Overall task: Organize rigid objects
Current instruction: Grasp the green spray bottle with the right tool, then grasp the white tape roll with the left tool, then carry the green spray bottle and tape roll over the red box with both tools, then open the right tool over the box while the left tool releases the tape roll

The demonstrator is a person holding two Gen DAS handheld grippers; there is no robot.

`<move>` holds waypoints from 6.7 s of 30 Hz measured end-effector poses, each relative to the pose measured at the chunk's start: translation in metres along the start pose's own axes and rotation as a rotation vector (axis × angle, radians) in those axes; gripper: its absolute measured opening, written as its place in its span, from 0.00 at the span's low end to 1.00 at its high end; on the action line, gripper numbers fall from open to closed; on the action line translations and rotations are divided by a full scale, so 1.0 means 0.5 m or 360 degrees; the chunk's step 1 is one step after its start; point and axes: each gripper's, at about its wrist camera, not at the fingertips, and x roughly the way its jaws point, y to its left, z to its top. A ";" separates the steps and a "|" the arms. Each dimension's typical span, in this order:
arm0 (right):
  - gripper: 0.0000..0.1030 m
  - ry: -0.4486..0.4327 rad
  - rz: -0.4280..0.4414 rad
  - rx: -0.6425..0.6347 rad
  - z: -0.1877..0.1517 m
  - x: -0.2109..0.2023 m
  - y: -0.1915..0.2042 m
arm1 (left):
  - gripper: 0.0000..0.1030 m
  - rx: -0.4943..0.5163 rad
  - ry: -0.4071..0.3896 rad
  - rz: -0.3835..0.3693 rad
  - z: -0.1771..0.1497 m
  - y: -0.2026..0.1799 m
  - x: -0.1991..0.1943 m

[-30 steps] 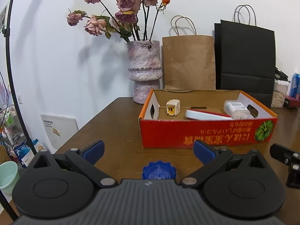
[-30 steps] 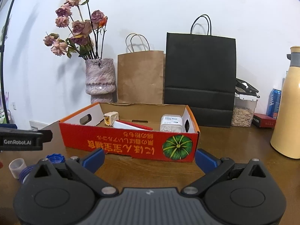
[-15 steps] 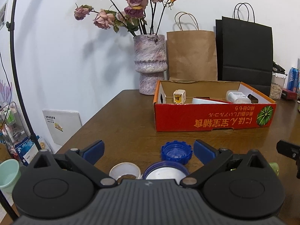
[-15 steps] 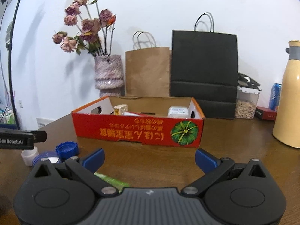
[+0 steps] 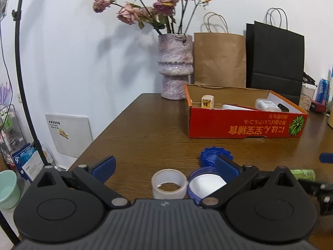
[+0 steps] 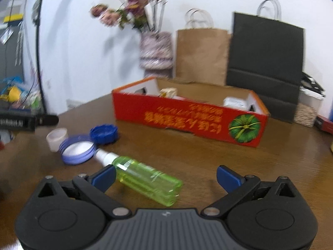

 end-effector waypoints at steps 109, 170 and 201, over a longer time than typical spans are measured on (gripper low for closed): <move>0.29 -0.0145 -0.0069 0.0398 -0.004 -0.049 -0.052 | 0.43 -0.0026 0.0034 0.0030 0.007 -0.080 0.016; 0.29 -0.0535 -0.0129 0.0400 0.209 0.113 -0.160 | 0.43 -0.0118 -0.0163 -0.0022 0.220 -0.249 0.209; 0.29 -0.0446 -0.0131 0.0319 0.271 0.277 -0.212 | 0.43 -0.0006 -0.0124 0.0051 0.263 -0.267 0.370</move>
